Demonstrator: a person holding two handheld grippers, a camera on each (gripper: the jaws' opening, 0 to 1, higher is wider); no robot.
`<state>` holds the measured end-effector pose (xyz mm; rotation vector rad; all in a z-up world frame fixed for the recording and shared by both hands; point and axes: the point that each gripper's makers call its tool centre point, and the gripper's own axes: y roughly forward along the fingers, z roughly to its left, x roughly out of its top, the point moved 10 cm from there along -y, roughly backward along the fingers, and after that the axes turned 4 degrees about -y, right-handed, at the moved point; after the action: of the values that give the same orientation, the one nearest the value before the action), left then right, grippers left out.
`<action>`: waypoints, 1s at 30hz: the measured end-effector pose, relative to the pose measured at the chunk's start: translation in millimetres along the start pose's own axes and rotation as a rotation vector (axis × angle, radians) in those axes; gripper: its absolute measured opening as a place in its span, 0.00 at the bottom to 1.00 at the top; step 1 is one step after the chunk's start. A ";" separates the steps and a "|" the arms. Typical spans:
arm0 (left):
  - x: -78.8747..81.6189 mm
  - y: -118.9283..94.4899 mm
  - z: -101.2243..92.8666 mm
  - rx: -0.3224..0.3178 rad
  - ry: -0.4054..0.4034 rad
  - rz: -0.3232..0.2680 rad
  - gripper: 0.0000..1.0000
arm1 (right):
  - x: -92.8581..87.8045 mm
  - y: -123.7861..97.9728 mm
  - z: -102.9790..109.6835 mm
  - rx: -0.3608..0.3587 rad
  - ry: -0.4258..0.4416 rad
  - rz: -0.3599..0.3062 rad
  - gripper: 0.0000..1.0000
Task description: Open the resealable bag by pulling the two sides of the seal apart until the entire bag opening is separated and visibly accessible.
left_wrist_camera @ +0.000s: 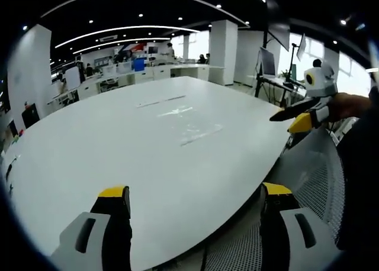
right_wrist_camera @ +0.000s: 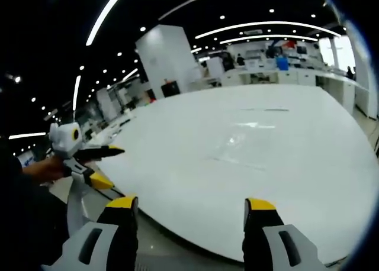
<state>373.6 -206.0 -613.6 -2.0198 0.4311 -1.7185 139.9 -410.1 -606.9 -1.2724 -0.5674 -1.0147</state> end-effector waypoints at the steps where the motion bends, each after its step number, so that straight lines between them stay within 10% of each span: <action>1: 0.1 0.1 -0.1 -0.002 0.000 0.000 0.89 | -0.1 0.3 0.5 0.001 0.000 0.000 0.71; 30: 2.8 3.4 -1.8 -0.038 0.014 -0.004 0.89 | -2.1 -4.8 -8.4 -0.016 0.007 0.030 0.70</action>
<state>372.5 -210.5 -612.8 -2.0372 0.4685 -1.7402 133.3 -417.4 -608.4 -1.2873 -0.5351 -1.0000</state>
